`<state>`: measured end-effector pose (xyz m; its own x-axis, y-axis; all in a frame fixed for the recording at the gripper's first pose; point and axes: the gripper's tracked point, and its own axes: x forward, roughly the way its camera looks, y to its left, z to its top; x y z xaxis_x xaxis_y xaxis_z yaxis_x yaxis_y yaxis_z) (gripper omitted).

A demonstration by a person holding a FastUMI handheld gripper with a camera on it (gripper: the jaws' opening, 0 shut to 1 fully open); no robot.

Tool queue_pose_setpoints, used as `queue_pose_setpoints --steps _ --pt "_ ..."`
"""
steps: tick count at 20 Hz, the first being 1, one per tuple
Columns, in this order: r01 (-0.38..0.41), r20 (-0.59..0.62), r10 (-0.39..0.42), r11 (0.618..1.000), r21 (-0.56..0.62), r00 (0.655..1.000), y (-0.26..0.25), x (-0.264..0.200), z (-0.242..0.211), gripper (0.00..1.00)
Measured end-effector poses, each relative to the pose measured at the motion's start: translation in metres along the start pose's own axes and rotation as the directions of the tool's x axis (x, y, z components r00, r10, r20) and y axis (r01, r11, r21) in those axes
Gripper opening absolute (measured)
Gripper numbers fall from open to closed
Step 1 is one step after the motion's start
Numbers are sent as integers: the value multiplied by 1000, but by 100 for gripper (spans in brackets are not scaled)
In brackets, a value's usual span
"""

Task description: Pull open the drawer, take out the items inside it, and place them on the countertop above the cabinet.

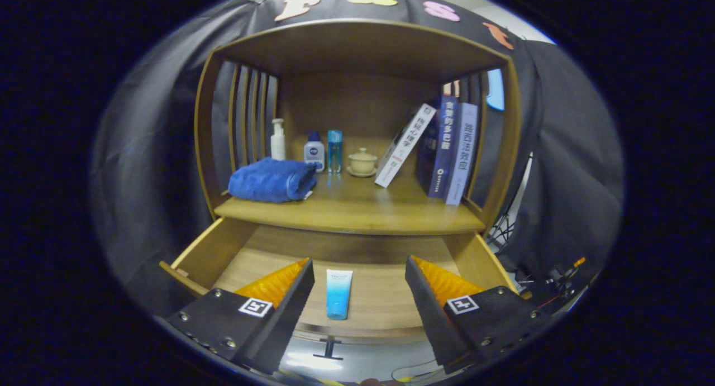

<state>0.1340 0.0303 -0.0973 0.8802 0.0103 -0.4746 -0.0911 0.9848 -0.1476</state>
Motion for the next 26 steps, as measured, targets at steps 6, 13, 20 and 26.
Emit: queue_pose_setpoints --steps 6,13,20,26 --pt "-140 -320 100 984 -107 942 44 46 -50 98" --pt "-112 -492 52 989 -92 869 47 54 -87 91" --pt "-41 -562 15 999 -34 827 40 75 -107 56" --pt "-90 -513 71 996 -11 855 46 79 -99 34"
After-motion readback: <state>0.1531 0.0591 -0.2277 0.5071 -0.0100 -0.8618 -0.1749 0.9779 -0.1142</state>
